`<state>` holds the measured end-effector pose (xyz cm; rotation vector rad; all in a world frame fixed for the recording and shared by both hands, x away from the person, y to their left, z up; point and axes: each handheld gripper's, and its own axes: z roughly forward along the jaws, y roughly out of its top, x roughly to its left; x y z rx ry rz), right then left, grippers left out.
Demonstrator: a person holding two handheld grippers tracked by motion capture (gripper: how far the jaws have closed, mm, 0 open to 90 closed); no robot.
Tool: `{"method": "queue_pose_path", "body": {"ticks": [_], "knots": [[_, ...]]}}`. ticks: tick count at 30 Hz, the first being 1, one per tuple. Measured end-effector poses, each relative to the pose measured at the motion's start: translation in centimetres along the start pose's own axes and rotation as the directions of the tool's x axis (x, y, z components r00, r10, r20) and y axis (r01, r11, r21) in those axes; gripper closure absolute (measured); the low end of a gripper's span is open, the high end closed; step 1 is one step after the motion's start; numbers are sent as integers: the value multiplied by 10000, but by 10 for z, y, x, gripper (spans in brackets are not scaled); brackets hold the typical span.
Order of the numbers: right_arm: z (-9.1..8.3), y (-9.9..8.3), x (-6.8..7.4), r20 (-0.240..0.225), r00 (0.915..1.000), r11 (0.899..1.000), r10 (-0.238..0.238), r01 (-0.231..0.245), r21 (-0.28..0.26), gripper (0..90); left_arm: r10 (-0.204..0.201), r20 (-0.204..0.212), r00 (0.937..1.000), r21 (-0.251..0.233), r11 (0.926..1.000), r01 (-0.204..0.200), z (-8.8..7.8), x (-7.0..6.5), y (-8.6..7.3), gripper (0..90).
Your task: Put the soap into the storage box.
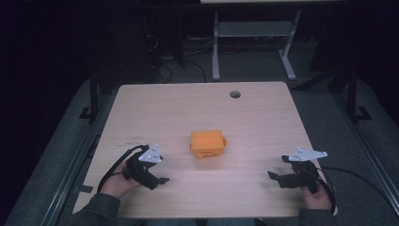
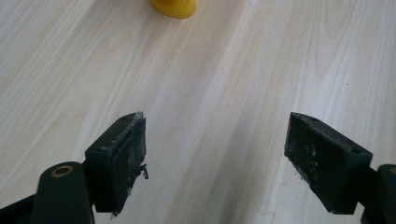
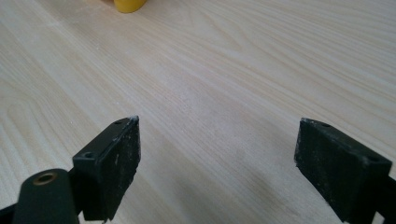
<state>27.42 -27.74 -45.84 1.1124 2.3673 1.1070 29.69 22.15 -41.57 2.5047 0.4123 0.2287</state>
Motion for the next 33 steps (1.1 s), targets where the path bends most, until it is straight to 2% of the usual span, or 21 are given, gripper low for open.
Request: {"method": "queue_pose_path", "body": {"ticks": [2, 16, 23, 29, 33], "knots": [[0, 0, 0, -1, 10000, 10000, 10, -10, 7, 139, -183, -54, 9998, -163, 9997, 182, 0, -2, -4, 201], [1, 0, 1, -57, 10000, 9999, -56, 56, 114, 139, -438, 27, 9990, -46, 9990, 439, 0, -10, -22, 206], [1, -1, 1, -75, 9999, 9999, -99, 100, 109, 140, -593, -140, 9981, -127, 9982, 591, -7, -15, -32, 206], [2, -1, 2, -125, 9999, 9998, -91, 93, 148, 140, -1002, -273, 9946, -246, 9947, 995, -10, -15, -43, 204], [1, -1, 2, -141, 9998, 9999, -111, 113, 107, 140, -896, -401, 9952, -116, 9959, 892, -11, -17, -45, 199]]}}
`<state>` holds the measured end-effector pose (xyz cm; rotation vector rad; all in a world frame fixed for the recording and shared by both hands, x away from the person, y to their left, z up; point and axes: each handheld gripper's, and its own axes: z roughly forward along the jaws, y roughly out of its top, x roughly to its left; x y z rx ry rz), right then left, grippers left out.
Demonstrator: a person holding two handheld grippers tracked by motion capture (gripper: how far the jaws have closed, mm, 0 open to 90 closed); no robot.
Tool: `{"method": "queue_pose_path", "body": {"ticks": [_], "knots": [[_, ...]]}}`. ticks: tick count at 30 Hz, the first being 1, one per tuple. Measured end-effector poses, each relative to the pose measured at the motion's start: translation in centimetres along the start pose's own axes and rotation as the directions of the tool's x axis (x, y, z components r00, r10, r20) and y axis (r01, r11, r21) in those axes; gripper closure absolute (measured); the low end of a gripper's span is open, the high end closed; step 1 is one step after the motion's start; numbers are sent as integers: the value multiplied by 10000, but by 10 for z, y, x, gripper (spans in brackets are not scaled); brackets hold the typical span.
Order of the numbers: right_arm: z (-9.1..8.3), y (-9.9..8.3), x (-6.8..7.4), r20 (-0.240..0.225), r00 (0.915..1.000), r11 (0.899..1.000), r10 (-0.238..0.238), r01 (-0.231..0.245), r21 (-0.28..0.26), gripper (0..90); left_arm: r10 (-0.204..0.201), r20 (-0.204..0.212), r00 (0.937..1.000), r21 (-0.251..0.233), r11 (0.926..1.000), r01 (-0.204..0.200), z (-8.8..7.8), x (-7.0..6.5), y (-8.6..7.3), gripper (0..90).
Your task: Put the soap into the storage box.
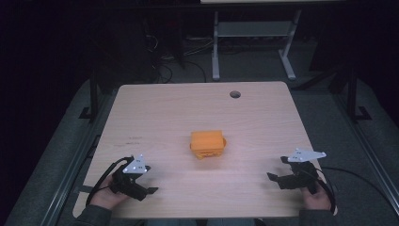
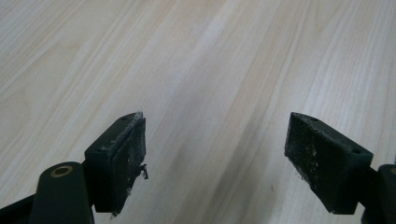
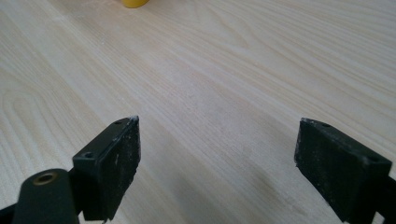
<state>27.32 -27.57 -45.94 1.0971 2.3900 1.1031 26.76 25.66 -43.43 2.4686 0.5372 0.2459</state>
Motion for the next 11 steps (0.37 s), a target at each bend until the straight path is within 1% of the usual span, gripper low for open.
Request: {"method": "queue_pose_path", "body": {"ticks": [6, 8, 10, 11], "knots": [[0, 0, 0, -50, 10000, 10000, -8, 8, 3, 139, -2, 72, 10000, -10, 10000, 2, 1, -1, 1, 168], [-1, 0, 0, -56, 10000, 9999, -69, 68, -78, 140, -27, -6, 10000, -18, 10000, 27, 2, -2, 1, 144], [-2, 1, 0, -82, 10000, 10000, -43, 43, -79, 140, -27, 75, 10000, 47, 10000, 26, 2, -3, 1, 145], [-2, 1, 0, -91, 9999, 9999, -63, 62, -96, 140, -56, 31, 10000, -4, 10000, 56, 2, -3, 1, 145]]}}
